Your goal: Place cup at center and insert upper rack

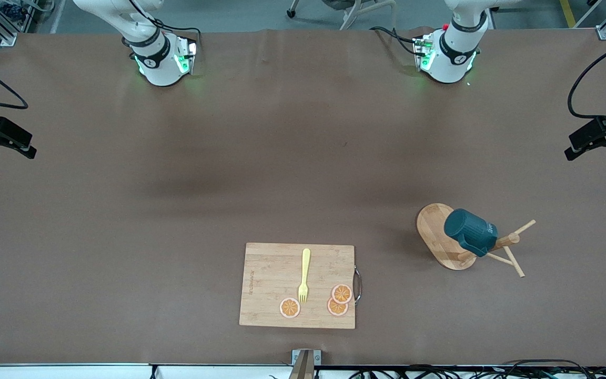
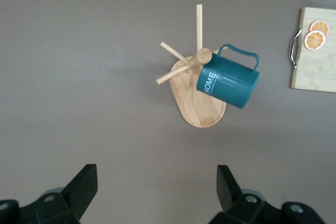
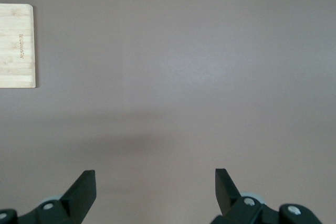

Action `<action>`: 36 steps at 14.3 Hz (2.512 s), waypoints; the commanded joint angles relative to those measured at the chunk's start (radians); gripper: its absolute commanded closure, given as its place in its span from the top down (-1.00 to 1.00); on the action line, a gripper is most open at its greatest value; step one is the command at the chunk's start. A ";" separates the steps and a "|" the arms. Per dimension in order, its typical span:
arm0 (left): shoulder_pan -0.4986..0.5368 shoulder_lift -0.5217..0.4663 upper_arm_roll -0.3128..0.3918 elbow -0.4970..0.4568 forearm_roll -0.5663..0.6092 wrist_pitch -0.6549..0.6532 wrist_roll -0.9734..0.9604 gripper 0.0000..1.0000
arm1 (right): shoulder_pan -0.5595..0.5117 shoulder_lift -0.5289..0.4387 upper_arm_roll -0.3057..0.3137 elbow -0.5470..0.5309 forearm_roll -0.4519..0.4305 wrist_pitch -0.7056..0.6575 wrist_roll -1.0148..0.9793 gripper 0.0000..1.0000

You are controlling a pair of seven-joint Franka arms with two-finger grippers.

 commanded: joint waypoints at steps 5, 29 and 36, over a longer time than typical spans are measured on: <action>-0.056 -0.061 0.030 -0.061 -0.021 0.005 0.021 1.00 | 0.003 -0.020 0.001 -0.010 -0.009 -0.006 0.008 1.00; -0.196 -0.061 0.182 -0.044 -0.004 0.019 0.018 1.00 | 0.000 -0.023 -0.004 -0.010 -0.009 -0.035 0.013 1.00; -0.193 -0.059 0.171 -0.046 -0.004 0.034 0.018 1.00 | 0.000 -0.021 -0.004 -0.011 -0.010 -0.032 0.013 1.00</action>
